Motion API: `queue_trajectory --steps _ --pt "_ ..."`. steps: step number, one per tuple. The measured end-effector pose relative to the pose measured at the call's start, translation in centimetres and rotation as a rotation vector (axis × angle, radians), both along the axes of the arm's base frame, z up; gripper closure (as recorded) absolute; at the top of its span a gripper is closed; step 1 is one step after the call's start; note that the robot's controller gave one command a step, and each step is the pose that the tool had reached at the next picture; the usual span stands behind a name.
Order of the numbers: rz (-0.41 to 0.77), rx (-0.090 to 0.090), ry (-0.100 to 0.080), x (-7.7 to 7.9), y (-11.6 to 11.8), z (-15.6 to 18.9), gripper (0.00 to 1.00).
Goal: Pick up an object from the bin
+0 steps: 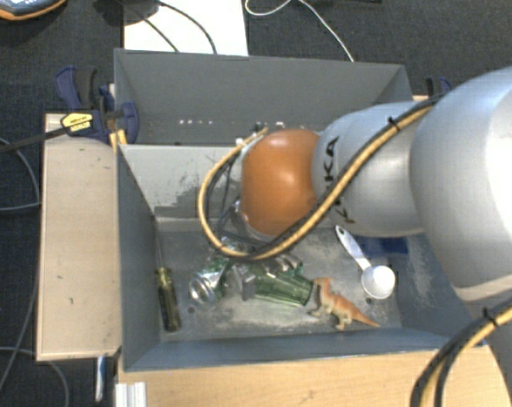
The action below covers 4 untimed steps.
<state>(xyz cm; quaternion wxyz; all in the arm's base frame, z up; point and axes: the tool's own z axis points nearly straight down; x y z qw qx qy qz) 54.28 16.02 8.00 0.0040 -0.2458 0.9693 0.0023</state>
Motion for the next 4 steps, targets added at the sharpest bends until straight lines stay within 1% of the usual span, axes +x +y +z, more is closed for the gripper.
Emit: queue_trajectory --steps 4 --pt "-0.01 0.0 0.001 0.0 0.0 0.01 1.0"
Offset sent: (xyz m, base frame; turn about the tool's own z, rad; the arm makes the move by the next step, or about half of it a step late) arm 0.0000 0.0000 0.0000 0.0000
